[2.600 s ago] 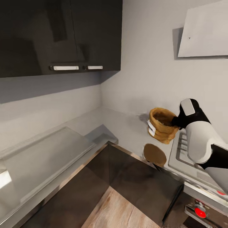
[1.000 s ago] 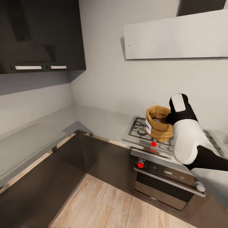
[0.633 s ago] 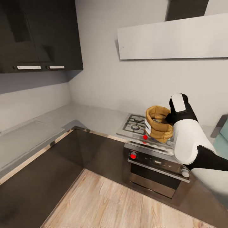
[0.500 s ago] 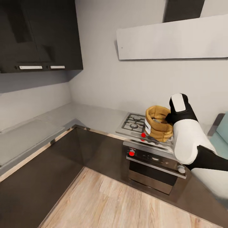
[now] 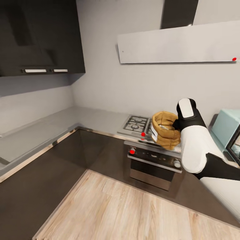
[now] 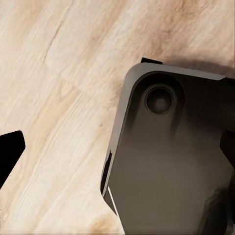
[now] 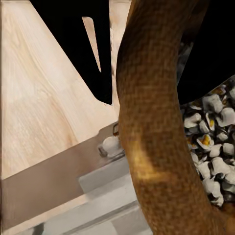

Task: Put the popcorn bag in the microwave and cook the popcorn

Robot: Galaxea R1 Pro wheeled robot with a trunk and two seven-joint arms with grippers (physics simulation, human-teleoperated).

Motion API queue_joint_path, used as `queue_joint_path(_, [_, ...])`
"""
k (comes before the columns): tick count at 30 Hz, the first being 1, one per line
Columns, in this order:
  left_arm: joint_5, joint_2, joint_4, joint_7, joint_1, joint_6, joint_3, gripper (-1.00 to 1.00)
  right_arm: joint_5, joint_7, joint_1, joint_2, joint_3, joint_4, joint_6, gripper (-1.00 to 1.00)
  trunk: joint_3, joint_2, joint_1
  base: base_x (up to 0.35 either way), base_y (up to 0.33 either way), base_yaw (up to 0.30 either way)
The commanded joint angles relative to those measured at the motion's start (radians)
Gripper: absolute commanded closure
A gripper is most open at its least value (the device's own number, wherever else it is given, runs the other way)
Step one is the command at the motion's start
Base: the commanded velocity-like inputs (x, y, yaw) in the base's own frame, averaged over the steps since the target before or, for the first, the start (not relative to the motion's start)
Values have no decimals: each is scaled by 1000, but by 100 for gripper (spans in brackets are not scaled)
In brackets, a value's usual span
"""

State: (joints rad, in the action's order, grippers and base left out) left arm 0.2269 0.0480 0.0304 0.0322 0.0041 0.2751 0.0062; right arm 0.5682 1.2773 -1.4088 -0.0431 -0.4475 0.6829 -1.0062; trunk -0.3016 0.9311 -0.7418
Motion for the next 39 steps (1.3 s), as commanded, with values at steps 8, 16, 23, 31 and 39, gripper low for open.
queue_joint_path(8, [0,0,2,2,0,1,0,-100,9,11,-1,0,-2,2,-12,100,-1,1,0,-334,0,0])
queue_joint_path(16, [0,0,2,2,0,2,0,-100,9,13,-1,-1,-2,3,-14,100,-1,1,0,-335,0,0])
queue_joint_path(23, [0,1,2,2,0,2,0,-100,8,14,-1,-5,1,3,-15,100,-1,1,0,-335,0,0])
queue_joint_path(31, [0,1,2,2,0,1,0,-100,7,14,-1,-8,1,6,-15,100,-1,1,0,-335,0,0])
queue_joint_path(39, [0,1,2,2,0,1,0,-100,7,14,-1,-8,1,14,-15,100,-1,1,0,-335,0,0])
